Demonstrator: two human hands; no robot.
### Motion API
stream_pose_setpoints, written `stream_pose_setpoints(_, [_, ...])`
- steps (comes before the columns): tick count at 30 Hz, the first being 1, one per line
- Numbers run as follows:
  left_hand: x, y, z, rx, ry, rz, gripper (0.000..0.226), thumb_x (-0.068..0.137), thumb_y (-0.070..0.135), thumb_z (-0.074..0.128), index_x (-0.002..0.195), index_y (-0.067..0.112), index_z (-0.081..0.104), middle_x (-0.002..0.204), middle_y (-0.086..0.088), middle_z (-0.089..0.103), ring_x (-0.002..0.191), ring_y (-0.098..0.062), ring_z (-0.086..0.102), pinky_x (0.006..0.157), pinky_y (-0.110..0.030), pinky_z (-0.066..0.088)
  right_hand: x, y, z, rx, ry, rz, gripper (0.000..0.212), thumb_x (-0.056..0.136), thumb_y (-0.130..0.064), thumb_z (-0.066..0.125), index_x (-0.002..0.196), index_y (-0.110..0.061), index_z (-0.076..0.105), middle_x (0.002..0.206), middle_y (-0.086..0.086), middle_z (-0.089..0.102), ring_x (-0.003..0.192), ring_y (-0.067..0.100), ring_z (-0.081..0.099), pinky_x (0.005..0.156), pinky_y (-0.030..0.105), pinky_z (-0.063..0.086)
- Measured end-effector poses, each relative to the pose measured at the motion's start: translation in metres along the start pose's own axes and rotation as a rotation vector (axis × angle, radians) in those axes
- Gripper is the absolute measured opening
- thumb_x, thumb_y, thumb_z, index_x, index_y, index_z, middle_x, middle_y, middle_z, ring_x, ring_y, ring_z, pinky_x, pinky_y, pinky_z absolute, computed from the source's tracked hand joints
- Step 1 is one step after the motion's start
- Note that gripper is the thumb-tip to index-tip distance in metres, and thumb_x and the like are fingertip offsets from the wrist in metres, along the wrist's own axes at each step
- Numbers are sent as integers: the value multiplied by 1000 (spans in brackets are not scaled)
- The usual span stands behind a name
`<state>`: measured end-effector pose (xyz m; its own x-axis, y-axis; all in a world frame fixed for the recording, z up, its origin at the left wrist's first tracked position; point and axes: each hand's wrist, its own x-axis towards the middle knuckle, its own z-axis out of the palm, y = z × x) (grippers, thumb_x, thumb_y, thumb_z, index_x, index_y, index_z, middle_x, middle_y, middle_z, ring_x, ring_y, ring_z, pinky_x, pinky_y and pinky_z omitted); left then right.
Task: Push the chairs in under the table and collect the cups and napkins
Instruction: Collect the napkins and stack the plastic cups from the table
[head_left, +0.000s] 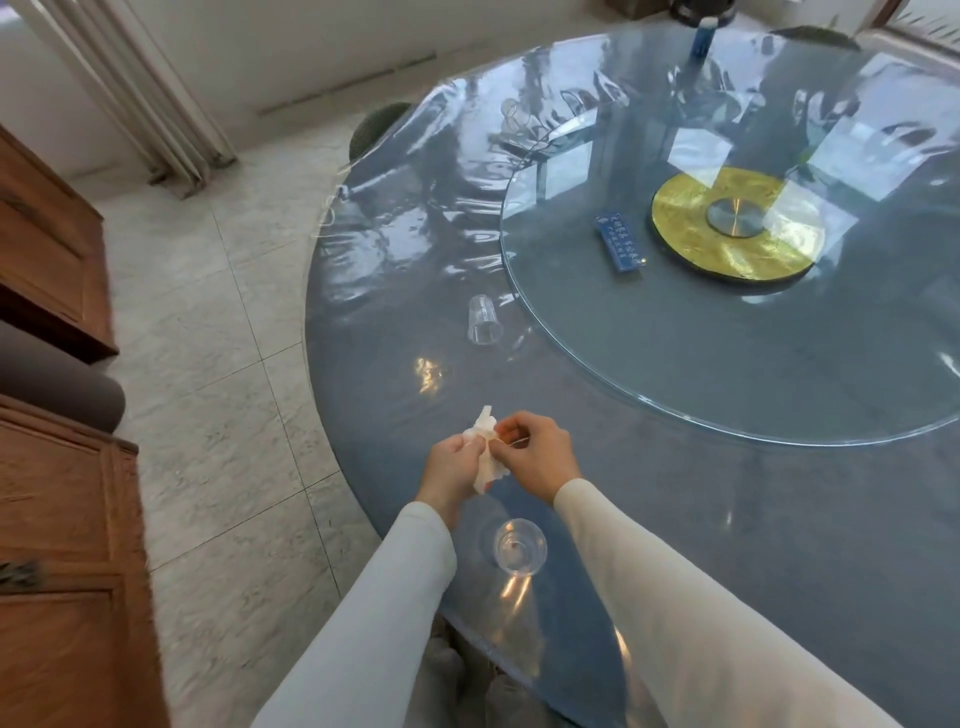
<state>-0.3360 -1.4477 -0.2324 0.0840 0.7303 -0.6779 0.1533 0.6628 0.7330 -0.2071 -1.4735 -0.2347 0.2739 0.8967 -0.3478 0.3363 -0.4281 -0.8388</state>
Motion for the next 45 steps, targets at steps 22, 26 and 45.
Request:
stream_pose_setpoints(22, [162,88,-98,-72,-29,-65,18,89,-6,66,100,6,73,98,-16,74,88,-32,74,88,-48,59,189,-44,63,-13,322,279,102,74,-38,85,156,-19,26,148,14,41,138,31,39,112,41,34])
stream_pose_setpoints(26, [192,101,-111,-31,-25,-72,16,89,-4,68,100,6,73,100,-17,75,99,-38,73,98,-55,55,217,-38,76,-70,404,338,101,72,-41,87,152,-16,32,144,16,46,136,33,40,114,45,33])
stream_pose_setpoints(45, [111,79,-88,-32,-78,40,15,89,-6,65,91,9,72,92,-15,70,79,-29,67,85,-47,55,116,-48,36,-56,403,92,68,72,-35,84,133,-24,57,121,7,62,111,23,60,96,29,46])
